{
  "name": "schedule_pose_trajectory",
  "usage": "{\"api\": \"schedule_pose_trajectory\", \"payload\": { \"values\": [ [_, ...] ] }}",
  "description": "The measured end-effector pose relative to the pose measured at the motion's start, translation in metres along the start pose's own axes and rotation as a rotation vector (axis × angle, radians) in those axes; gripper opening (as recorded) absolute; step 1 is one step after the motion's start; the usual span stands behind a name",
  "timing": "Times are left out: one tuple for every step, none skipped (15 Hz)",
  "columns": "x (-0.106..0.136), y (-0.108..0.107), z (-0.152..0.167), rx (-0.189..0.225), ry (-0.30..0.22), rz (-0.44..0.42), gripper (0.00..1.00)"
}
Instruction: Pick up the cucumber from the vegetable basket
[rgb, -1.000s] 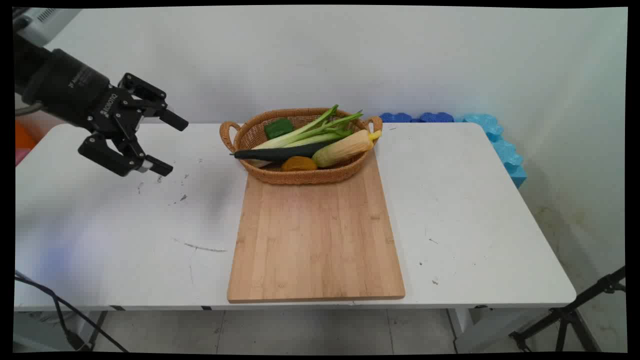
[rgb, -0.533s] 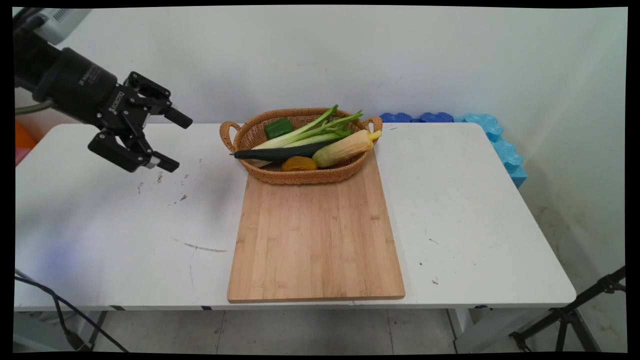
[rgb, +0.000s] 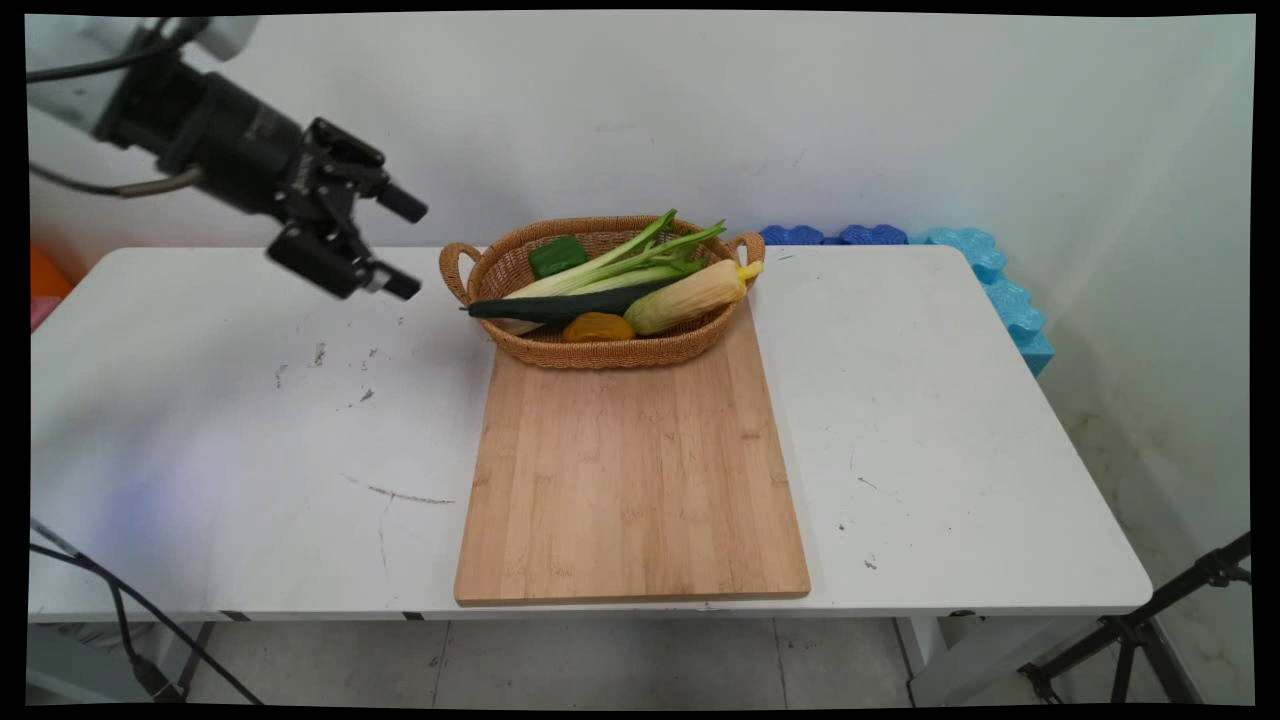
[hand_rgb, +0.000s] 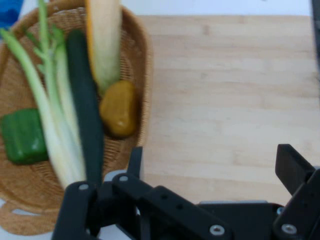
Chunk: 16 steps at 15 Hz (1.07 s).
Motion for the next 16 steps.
{"api": "schedule_pose_trajectory", "payload": {
  "values": [
    [0.005,-0.006,0.006,0.017,-0.004,-0.012,1.0],
    [0.009,-0.013,0.013,0.032,-0.009,-0.022,1.0],
    [0.013,-0.02,0.02,0.051,-0.015,-0.033,1.0],
    [0.017,-0.028,0.027,0.069,-0.022,-0.044,1.0],
    [0.02,-0.036,0.034,0.086,-0.029,-0.054,1.0],
    [0.023,-0.045,0.042,0.104,-0.04,-0.065,1.0],
    [0.025,-0.053,0.049,0.119,-0.051,-0.074,1.0],
    [0.026,-0.058,0.054,0.129,-0.059,-0.08,1.0],
    [0.027,-0.067,0.062,0.144,-0.073,-0.09,1.0],
    [0.028,-0.074,0.07,0.156,-0.087,-0.098,1.0],
    [0.028,-0.082,0.079,0.168,-0.103,-0.107,1.0],
    [0.027,-0.09,0.088,0.178,-0.12,-0.117,1.0],
    [0.025,-0.095,0.096,0.184,-0.137,-0.125,1.0],
    [0.024,-0.099,0.101,0.187,-0.147,-0.13,1.0],
    [0.022,-0.104,0.11,0.19,-0.163,-0.138,1.0],
    [0.02,-0.109,0.12,0.192,-0.18,-0.149,1.0]
  ]
}}
